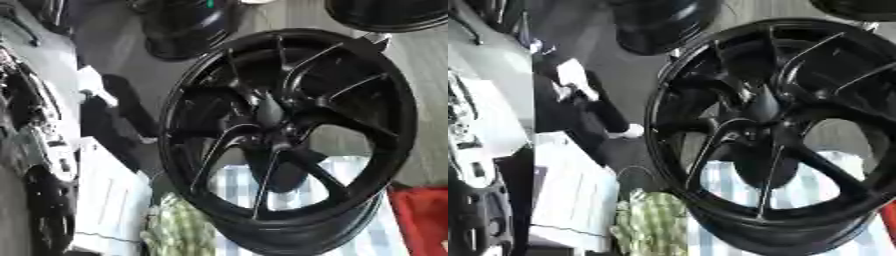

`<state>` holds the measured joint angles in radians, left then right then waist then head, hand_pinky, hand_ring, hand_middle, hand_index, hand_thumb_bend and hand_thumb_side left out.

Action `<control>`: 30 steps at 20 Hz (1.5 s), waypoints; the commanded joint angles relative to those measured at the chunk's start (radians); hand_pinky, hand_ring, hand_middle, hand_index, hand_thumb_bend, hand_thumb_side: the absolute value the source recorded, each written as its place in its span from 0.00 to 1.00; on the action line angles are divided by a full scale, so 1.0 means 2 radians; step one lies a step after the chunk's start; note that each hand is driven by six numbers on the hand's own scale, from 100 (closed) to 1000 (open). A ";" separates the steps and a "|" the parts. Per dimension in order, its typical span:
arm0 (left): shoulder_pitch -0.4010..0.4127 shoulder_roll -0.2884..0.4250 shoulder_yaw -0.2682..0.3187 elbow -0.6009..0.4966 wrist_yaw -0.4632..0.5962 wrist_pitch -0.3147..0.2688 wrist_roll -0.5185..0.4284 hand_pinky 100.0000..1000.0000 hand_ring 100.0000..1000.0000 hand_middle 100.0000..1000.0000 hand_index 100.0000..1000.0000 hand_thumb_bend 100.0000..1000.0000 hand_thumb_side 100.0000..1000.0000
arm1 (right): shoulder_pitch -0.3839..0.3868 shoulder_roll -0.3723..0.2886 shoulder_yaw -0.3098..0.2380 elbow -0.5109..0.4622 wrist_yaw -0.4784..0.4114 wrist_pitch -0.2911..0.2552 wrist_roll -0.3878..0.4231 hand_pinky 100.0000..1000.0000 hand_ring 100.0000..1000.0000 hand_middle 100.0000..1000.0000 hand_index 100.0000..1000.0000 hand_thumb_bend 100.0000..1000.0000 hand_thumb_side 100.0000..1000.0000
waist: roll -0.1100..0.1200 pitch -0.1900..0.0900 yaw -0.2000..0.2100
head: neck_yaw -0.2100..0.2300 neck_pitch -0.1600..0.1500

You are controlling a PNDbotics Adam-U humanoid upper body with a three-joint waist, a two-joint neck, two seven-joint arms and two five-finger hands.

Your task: Pull the pin out of the wheel hub.

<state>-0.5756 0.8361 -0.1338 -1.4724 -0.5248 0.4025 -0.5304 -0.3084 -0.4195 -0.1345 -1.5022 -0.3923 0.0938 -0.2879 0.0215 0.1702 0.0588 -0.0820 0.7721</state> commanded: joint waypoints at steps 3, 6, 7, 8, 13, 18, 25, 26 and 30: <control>-0.001 0.006 0.007 0.006 -0.010 -0.004 0.004 0.85 0.80 0.71 0.77 0.52 0.42 | -0.008 -0.016 -0.004 -0.011 -0.004 0.000 -0.001 0.93 0.68 0.73 0.76 0.00 0.49 | -0.001 -0.005 -0.001 | 0.002 -0.001; 0.000 0.005 0.009 0.013 -0.017 -0.009 0.007 0.87 0.81 0.73 0.80 0.65 0.52 | -0.008 -0.015 -0.004 -0.011 -0.004 0.000 -0.001 0.93 0.68 0.73 0.76 0.00 0.49 | -0.001 -0.005 -0.001 | 0.003 -0.001; 0.001 0.004 0.009 0.015 -0.016 -0.011 0.006 0.87 0.82 0.74 0.82 0.70 0.55 | -0.008 -0.015 -0.004 -0.011 -0.005 0.000 -0.001 0.93 0.68 0.73 0.76 0.00 0.49 | -0.001 -0.005 -0.001 | 0.003 -0.001; 0.002 0.004 0.009 0.015 -0.013 -0.014 0.004 0.86 0.82 0.73 0.82 0.70 0.56 | -0.008 -0.015 -0.004 -0.010 -0.004 0.000 -0.001 0.93 0.68 0.73 0.76 0.00 0.49 | 0.000 -0.005 -0.001 | 0.002 -0.001; 0.002 0.002 0.013 0.014 -0.004 -0.016 0.004 0.85 0.80 0.72 0.81 0.61 0.53 | -0.009 -0.015 -0.004 -0.010 -0.005 0.000 0.000 0.93 0.68 0.73 0.76 0.00 0.49 | 0.000 -0.005 -0.001 | 0.002 -0.001; 0.006 -0.021 0.039 -0.016 0.093 0.001 0.088 0.79 0.76 0.70 0.78 0.25 0.65 | -0.009 -0.015 -0.005 -0.011 -0.005 -0.001 0.000 0.93 0.68 0.73 0.76 0.00 0.49 | -0.002 -0.006 0.001 | 0.001 -0.001; 0.040 -0.101 0.066 -0.058 0.313 -0.004 0.323 0.75 0.72 0.66 0.73 0.15 0.69 | -0.012 -0.014 -0.005 -0.014 -0.007 -0.002 0.000 0.93 0.68 0.73 0.76 0.00 0.49 | -0.005 -0.006 0.002 | 0.001 -0.001; 0.047 -0.114 0.068 -0.061 0.330 -0.007 0.342 0.73 0.70 0.64 0.72 0.15 0.70 | -0.012 -0.014 -0.005 -0.015 -0.007 -0.002 0.000 0.93 0.68 0.73 0.76 0.00 0.49 | -0.005 -0.006 0.002 | 0.001 -0.001; 0.071 -0.164 0.083 -0.072 0.390 -0.020 0.406 0.72 0.68 0.62 0.71 0.19 0.71 | -0.013 -0.013 -0.005 -0.016 -0.007 -0.003 -0.001 0.93 0.68 0.73 0.76 0.00 0.49 | -0.007 -0.005 0.002 | 0.001 -0.001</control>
<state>-0.4248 0.5126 0.0101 -1.5921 0.2180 0.3712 0.2409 -0.3201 -0.4195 -0.1352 -1.5097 -0.4001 0.0916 -0.2881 0.0085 0.1702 0.0624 -0.0803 0.7721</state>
